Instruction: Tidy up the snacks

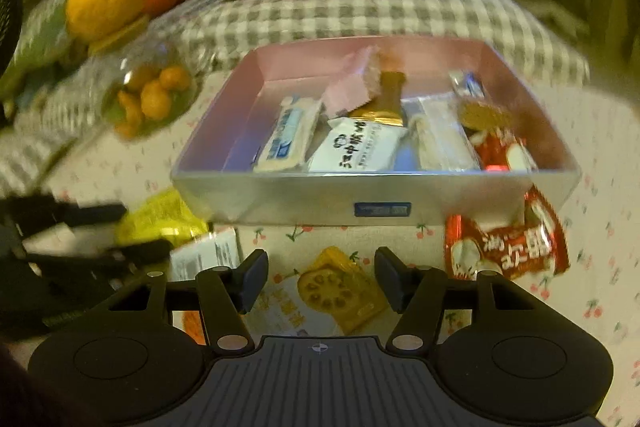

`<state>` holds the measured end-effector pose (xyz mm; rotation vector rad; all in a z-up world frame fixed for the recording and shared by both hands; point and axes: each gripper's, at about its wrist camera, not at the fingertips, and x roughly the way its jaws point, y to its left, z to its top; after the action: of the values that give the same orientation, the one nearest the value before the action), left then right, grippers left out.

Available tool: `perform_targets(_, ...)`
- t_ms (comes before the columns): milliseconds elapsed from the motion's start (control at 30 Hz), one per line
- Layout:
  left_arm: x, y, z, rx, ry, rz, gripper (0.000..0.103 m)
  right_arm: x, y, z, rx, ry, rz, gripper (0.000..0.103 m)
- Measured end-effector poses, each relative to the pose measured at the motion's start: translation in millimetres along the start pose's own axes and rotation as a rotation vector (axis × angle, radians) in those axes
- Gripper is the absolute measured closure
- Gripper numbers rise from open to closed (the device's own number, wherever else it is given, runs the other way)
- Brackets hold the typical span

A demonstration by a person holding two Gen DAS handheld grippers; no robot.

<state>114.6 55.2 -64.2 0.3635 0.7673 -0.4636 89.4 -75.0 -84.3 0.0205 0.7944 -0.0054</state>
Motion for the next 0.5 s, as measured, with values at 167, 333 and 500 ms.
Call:
perform_targets(167, -8, 0, -3, 0.033, 0.029, -0.035, 0.063, -6, -4, -8, -0.092, 0.010, 0.010, 0.046)
perform_targets(333, -14, 5, -5, 0.042, 0.034, -0.084, 0.062, -16, -25, -11, -0.029, 0.027, 0.079, 0.046)
perform_targets(500, -1, 4, -2, 0.023, 0.015, -0.041, 0.044, -23, -43, -10, 0.162, 0.053, 0.149, 0.045)
